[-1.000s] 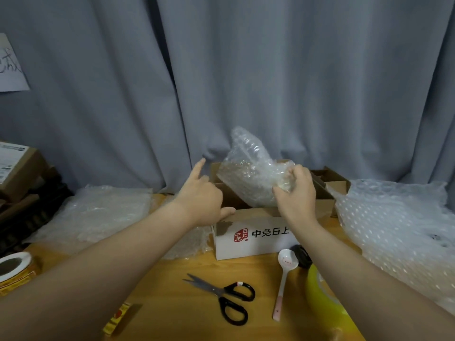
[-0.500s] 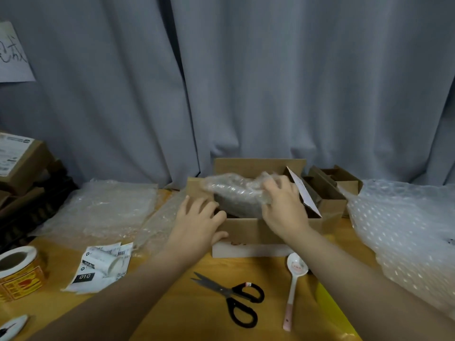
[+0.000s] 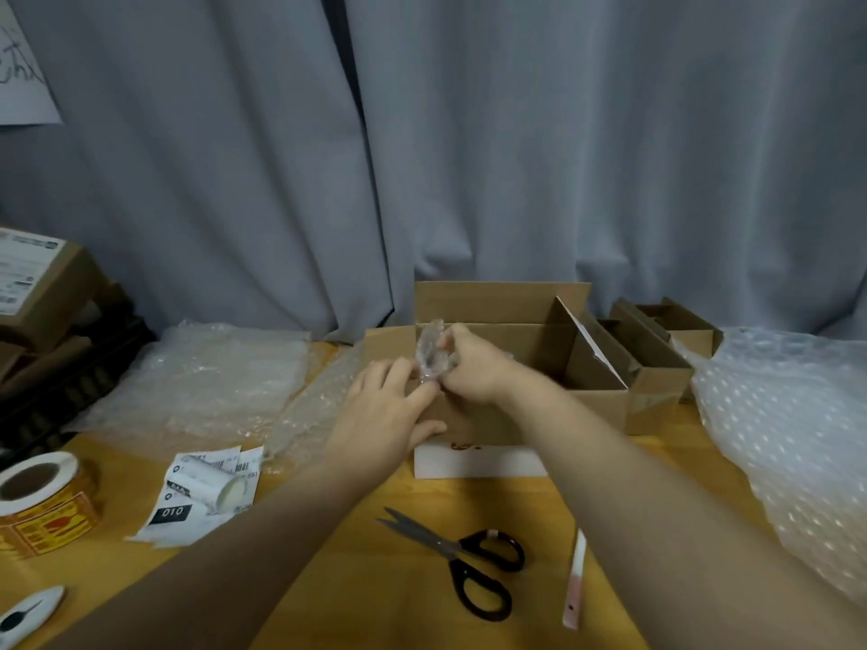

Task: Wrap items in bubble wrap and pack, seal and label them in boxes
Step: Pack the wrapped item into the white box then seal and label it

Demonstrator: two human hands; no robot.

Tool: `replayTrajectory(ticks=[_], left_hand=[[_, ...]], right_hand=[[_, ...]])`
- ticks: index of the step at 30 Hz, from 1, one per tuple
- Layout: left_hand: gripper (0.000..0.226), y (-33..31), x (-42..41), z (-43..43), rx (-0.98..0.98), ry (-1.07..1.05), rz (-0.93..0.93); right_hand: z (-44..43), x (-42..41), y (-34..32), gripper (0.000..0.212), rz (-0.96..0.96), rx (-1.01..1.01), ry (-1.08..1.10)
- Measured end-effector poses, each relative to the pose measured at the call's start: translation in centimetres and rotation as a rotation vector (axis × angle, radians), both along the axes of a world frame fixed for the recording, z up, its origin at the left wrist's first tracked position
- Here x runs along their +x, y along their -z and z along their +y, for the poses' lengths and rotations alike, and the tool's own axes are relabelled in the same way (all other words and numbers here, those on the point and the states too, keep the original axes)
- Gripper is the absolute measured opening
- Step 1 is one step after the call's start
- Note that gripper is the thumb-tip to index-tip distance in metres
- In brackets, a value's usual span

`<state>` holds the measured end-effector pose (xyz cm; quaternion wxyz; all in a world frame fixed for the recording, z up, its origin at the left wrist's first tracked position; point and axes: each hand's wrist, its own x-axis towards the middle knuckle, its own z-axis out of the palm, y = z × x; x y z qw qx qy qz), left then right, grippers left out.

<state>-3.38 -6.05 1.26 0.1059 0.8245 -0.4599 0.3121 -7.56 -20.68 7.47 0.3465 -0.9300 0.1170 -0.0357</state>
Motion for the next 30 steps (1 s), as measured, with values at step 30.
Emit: replayTrajectory(ticks=[30], left_hand=[[0.048,-4.6,7.2,0.8,0.543,-0.077,0.058]], right_hand=[[-1.5,3.9,-0.2,0.055,0.221,-0.349,-0.203]])
